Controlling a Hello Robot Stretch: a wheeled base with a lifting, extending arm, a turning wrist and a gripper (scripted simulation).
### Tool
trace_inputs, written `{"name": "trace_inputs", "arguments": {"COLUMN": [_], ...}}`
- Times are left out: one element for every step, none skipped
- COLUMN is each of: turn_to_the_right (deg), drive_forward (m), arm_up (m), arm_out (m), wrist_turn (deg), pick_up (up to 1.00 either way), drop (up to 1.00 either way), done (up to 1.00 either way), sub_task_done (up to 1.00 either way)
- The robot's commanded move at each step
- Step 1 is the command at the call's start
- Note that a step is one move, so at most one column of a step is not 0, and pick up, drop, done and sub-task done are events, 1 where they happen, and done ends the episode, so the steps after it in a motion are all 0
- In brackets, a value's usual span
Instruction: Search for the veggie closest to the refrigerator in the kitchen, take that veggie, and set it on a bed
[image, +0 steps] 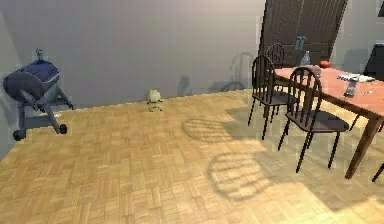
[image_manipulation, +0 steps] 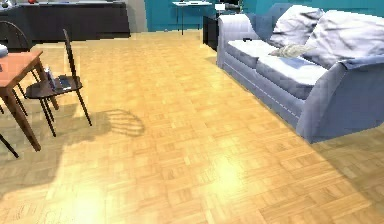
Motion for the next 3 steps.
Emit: {"name": "trace_inputs", "arguments": {"turn_to_the_right": [6.0, 0.0, 3.0], "drive_forward": [0.00, 1.00, 0.00], "arm_up": [0.00, 0.00, 0.00], "arm_out": [0.00, 0.00, 0.00], "wrist_turn": [0.0, 0.0, 0.0], "pick_up": [0.00, 0.00, 0.00], "drop": [0.00, 0.00, 0.00], "done": [0.00, 0.00, 0.00], "sub_task_done": [0.00, 0.00, 0.00]}}
